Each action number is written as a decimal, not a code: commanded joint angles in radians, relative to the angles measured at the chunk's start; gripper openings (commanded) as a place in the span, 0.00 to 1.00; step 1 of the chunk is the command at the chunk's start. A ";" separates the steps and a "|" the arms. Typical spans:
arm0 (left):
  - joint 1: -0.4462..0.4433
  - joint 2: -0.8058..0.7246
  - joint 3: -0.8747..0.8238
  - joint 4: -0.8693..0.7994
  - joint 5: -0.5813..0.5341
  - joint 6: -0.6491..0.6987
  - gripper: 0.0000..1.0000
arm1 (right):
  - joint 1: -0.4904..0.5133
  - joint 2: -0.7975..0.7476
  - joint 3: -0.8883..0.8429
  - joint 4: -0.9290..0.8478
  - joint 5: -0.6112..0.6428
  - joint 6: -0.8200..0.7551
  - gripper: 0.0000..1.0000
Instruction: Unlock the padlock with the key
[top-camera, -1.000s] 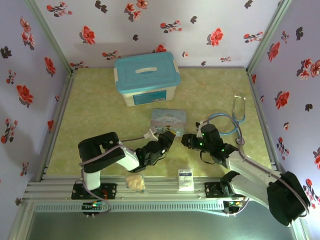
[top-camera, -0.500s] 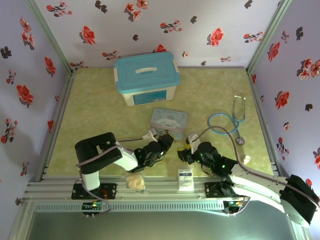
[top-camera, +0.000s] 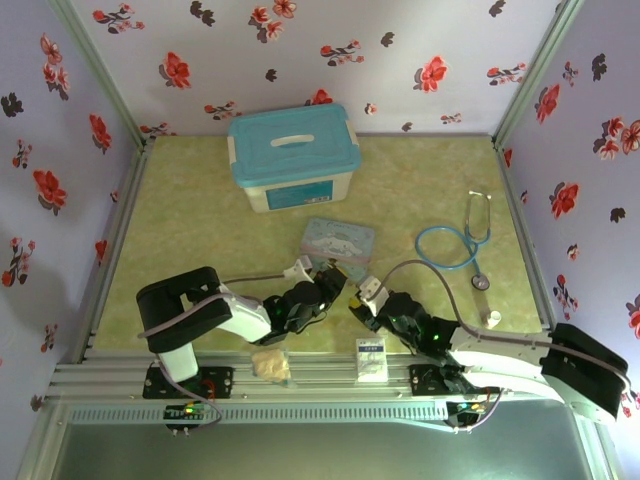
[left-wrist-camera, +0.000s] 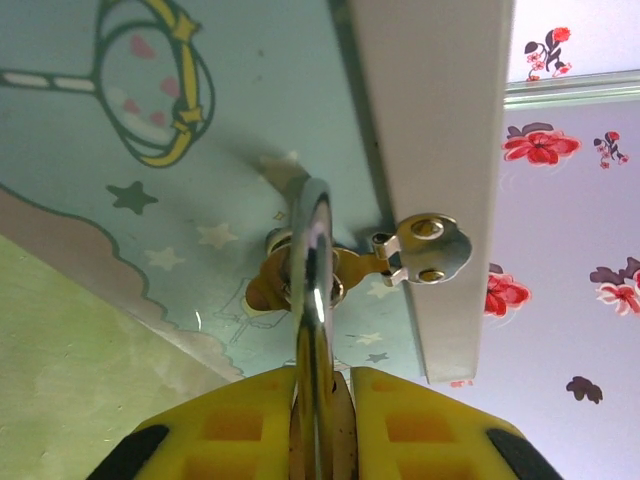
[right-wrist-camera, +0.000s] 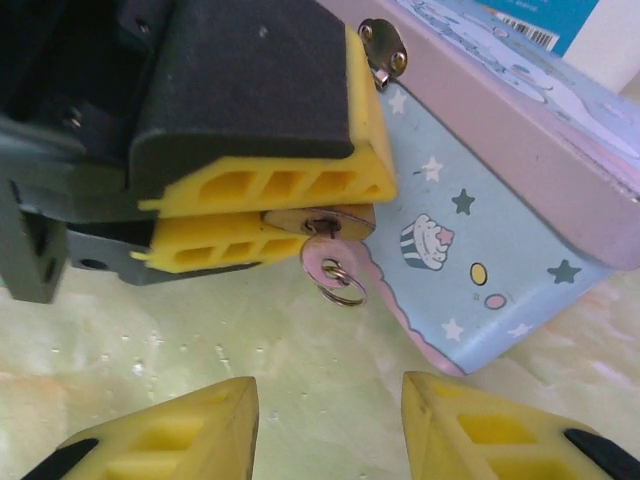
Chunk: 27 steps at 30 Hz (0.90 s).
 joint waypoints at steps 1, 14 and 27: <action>-0.005 -0.030 0.017 0.018 0.010 0.038 0.00 | 0.021 0.048 0.026 0.116 0.122 -0.094 0.41; -0.006 -0.011 0.020 0.030 0.015 0.029 0.00 | 0.067 0.222 0.054 0.282 0.157 -0.194 0.36; -0.006 0.007 0.023 0.063 0.035 0.023 0.00 | 0.076 0.273 0.063 0.353 0.203 -0.229 0.29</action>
